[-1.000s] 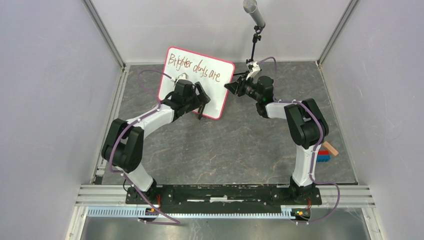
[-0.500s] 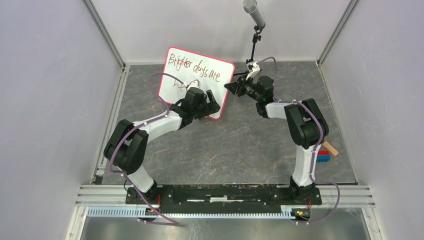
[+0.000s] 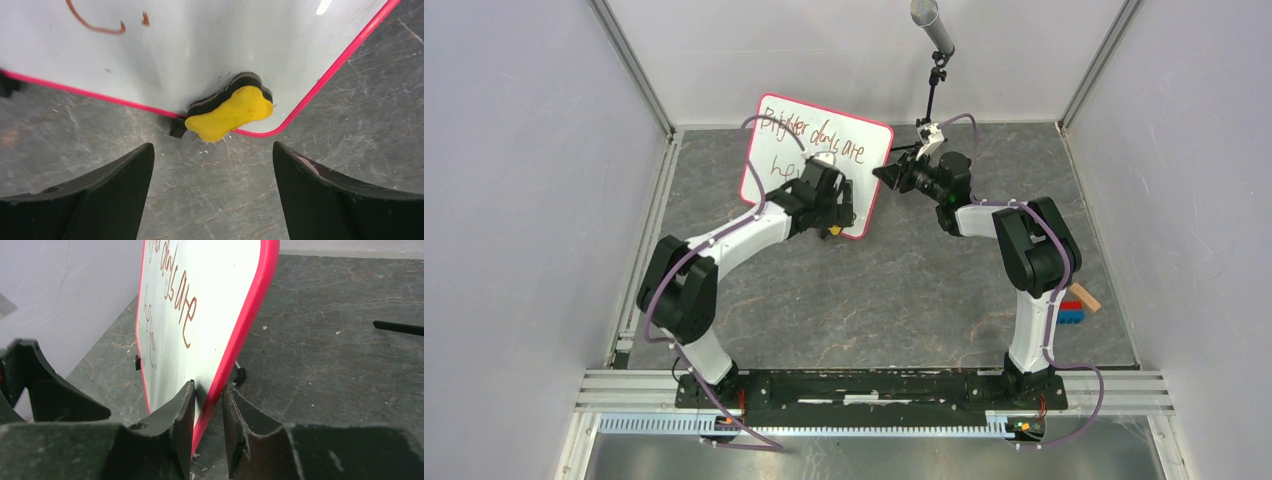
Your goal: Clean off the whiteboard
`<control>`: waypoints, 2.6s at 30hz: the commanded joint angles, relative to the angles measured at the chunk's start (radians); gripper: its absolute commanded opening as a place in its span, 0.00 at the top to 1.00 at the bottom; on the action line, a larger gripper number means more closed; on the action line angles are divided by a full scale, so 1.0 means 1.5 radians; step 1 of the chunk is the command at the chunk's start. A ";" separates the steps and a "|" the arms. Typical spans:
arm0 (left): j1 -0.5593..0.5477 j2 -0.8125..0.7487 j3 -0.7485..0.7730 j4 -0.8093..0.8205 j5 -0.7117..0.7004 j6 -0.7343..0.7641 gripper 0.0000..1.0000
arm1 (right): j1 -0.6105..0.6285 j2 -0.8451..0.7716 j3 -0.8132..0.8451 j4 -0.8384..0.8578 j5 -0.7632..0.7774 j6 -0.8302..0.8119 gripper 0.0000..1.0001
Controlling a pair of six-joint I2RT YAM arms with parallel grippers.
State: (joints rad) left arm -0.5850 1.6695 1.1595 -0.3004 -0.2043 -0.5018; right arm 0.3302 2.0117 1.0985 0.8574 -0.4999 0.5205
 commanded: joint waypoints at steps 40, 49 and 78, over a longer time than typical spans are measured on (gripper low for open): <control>-0.015 0.165 0.184 -0.064 0.070 0.457 0.34 | 0.001 -0.008 0.012 0.024 -0.025 -0.005 1.00; 0.003 0.165 0.175 -0.028 0.035 0.417 0.59 | 0.001 -0.010 0.009 0.024 -0.025 -0.004 1.00; 0.195 0.187 0.206 0.139 0.076 0.132 0.69 | 0.001 -0.001 0.024 0.019 -0.033 -0.001 1.00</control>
State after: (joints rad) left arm -0.2050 1.9312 1.4212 -0.1699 -0.1291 -0.2543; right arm 0.3271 2.0117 1.0992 0.8654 -0.5240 0.5545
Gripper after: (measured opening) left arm 0.396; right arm 0.188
